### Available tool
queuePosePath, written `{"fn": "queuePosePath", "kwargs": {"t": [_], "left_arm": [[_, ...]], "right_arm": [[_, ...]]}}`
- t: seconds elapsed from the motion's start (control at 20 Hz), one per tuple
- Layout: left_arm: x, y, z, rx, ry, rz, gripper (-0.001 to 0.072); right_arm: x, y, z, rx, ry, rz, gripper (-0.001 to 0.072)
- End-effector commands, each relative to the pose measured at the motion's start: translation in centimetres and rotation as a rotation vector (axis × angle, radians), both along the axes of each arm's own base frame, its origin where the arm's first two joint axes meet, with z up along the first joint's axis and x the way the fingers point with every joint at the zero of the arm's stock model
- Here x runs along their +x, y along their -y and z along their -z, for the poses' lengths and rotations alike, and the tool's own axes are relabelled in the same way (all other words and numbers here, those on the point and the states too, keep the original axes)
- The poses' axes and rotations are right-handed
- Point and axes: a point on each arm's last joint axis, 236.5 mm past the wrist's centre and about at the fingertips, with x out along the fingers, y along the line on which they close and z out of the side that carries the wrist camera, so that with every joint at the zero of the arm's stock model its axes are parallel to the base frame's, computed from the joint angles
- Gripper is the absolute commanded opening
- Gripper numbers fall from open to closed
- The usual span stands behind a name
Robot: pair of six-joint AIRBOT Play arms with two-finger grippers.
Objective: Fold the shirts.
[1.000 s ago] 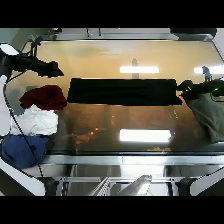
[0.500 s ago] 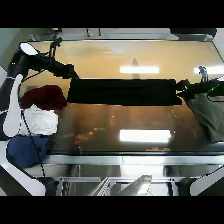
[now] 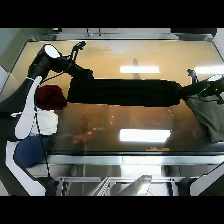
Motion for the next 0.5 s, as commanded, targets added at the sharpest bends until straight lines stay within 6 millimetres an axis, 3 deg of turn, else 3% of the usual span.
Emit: {"fn": "queuePosePath", "kwargs": {"t": [0.0,0.2,0.45], "left_arm": [[0.8,3.3,0.7,-0.01,0.061,0.008,0.0019],[0.5,8.3,5.3,-0.006,0.037,0.046,0.0014],[-0.9,13.3,10.1,-0.007,-0.047,0.04,0.0013]], "right_arm": [[1.3,-2.1,-2.7,0.098,0.046,0.009,0.0016],[1.3,-5.3,-9.8,0.213,0.109,-0.064,0.0015],[-0.5,-9.5,-20.9,0.251,0.24,-0.14,0.0015]]}}
